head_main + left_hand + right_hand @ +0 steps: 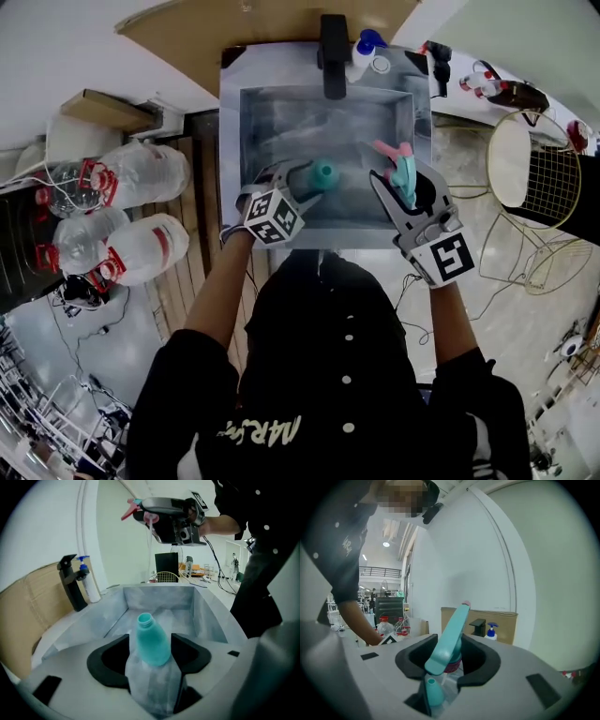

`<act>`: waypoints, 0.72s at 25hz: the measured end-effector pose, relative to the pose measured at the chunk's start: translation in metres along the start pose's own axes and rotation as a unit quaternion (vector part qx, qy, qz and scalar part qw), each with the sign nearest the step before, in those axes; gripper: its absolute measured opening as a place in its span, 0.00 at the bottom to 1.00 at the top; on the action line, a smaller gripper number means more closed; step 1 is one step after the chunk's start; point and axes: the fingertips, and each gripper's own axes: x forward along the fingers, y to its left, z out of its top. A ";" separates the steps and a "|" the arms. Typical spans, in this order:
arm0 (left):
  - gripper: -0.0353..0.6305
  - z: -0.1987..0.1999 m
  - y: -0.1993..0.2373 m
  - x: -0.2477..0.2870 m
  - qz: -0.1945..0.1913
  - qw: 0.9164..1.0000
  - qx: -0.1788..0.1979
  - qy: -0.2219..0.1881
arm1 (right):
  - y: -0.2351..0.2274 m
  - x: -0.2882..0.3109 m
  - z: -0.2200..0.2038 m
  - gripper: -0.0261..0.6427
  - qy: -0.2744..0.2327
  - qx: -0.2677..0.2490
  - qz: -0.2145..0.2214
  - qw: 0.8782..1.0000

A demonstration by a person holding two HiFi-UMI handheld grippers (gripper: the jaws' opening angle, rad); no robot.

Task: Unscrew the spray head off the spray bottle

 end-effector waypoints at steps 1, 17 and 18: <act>0.46 0.004 0.002 -0.009 0.013 1.000 0.001 0.001 | -0.001 -0.004 -0.002 0.27 0.003 -0.002 -0.004 1.000; 0.09 0.117 0.069 -0.216 0.251 0.918 -0.248 -0.179 | -0.028 -0.056 0.023 0.27 -0.008 0.009 -0.092 0.996; 0.09 0.120 0.071 -0.226 0.261 0.912 -0.256 -0.188 | -0.030 -0.060 0.027 0.27 -0.010 0.011 -0.097 0.995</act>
